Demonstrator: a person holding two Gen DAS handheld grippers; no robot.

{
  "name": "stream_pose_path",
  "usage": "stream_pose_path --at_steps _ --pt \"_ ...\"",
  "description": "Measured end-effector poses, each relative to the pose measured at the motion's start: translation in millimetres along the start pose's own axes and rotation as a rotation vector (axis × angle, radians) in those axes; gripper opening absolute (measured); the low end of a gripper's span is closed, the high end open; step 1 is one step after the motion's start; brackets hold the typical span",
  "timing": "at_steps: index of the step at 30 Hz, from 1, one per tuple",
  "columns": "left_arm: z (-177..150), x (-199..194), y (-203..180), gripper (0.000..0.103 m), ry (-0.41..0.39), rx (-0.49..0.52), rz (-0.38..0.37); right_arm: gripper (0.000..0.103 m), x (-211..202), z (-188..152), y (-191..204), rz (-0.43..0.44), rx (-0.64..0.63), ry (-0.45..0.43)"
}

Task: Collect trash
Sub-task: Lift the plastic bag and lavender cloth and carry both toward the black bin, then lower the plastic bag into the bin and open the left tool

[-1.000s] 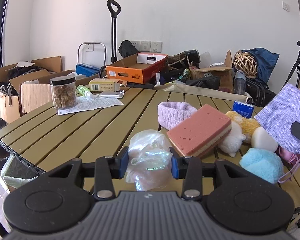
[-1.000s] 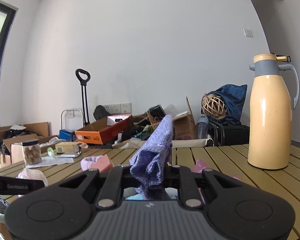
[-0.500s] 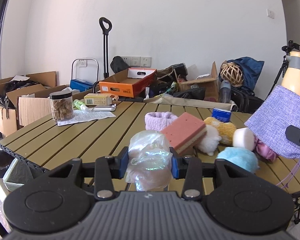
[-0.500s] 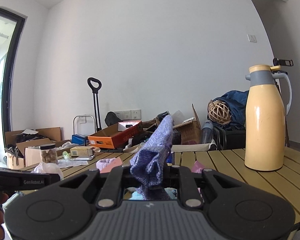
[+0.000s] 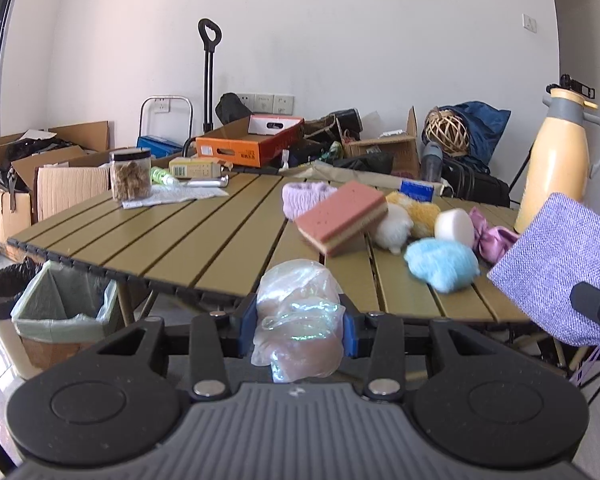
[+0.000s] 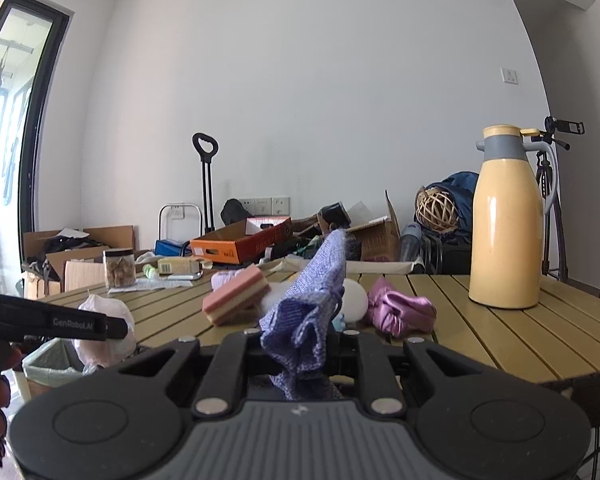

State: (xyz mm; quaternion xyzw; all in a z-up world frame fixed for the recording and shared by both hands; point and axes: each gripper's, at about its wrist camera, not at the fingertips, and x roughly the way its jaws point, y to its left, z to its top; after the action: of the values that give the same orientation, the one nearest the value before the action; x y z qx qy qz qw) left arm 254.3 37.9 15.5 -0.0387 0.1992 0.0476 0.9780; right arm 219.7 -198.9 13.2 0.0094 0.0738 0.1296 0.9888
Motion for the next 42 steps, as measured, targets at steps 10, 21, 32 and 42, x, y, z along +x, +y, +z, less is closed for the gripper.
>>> stream_pose_path --at_steps 10,21,32,42 --pt "-36 -22 1 0.042 0.07 0.036 0.004 0.015 -33 -31 11 0.006 -0.036 0.108" --pt "-76 -36 0 0.042 0.163 0.098 0.009 0.015 -48 -63 18 0.014 -0.077 0.244" --pt "-111 -24 3 0.042 0.329 0.137 0.012 0.015 -47 -91 7 -0.016 -0.075 0.389" --pt "-123 2 8 0.041 0.465 0.106 0.015 0.015 -33 -109 -22 -0.083 0.015 0.492"
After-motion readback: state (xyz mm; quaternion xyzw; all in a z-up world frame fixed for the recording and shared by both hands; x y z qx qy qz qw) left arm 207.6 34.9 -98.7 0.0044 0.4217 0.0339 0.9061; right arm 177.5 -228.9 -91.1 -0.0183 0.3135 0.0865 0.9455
